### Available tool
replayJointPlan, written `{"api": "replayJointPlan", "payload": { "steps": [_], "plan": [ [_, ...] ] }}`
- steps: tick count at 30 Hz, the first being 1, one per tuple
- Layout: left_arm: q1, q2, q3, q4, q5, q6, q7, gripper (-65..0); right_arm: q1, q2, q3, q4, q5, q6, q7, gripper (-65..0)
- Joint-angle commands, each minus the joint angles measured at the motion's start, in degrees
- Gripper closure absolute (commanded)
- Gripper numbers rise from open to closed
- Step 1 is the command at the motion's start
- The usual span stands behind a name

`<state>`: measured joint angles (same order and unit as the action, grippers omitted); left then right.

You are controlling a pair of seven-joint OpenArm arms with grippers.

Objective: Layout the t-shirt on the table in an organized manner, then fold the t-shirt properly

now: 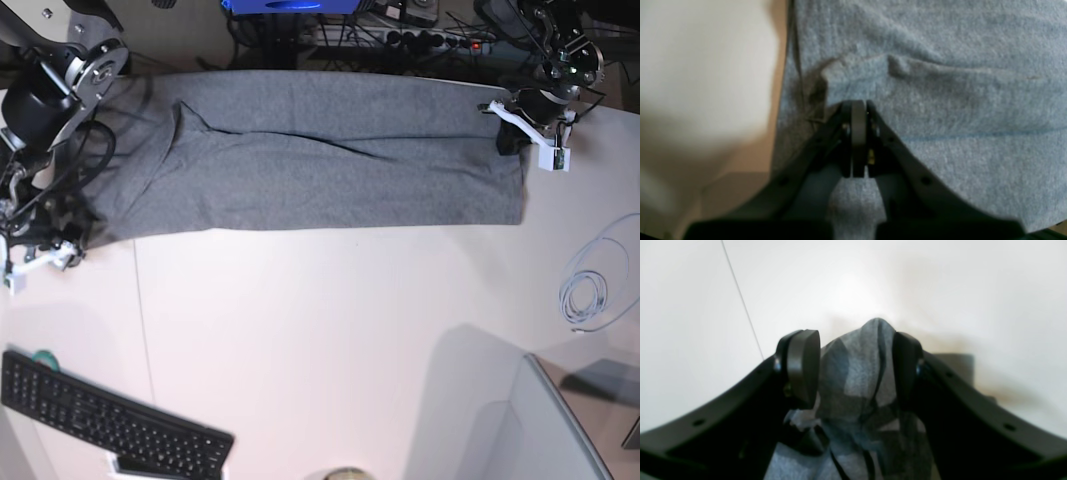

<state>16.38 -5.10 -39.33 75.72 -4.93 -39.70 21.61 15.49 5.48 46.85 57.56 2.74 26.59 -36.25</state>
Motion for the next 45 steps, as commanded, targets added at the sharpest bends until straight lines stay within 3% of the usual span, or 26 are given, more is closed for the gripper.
{"api": "replayJointPlan", "payload": {
  "steps": [1,4,9,16,19,23,42,45],
  "plan": [
    [0.0,-0.7,-0.2,0.7,-0.7,-0.3,-1.1,0.0,1.3,0.7,-0.2,0.8,0.7,0.4,1.0,-31.8],
    [0.0,-0.7,-0.2,0.7,-0.7,-0.3,-1.1,0.0,1.3,0.7,-0.2,0.8,0.7,0.4,1.0,-31.4],
    [0.0,-0.7,-0.4,0.7,-0.7,-0.3,-1.1,0.0,1.3,0.7,-0.2,0.8,0.7,0.4,0.9,-12.2],
    [0.0,-0.7,-0.4,0.6,-0.7,-0.3,-1.1,0.0,1.3,0.8,-0.3,-0.4,0.7,0.4,0.7,-10.1],
    [0.0,-0.7,-0.5,0.6,-0.7,-0.3,-1.1,0.0,1.5,1.3,0.1,-4.1,0.6,0.4,0.8,0.0],
    [0.0,-0.7,-0.5,0.6,-0.7,-0.3,-1.1,0.0,1.4,2.0,0.2,-4.9,0.6,-1.3,1.0,-0.8],
    [0.0,-0.8,-0.5,0.6,-0.7,-0.3,-1.1,0.0,0.2,2.1,-0.3,0.0,0.6,-1.5,1.0,-0.6],
    [0.0,-0.8,-0.5,0.6,-0.7,-0.3,-1.1,0.0,-0.6,2.1,-0.2,0.0,0.6,-3.9,1.0,-0.6]
  ]
}}
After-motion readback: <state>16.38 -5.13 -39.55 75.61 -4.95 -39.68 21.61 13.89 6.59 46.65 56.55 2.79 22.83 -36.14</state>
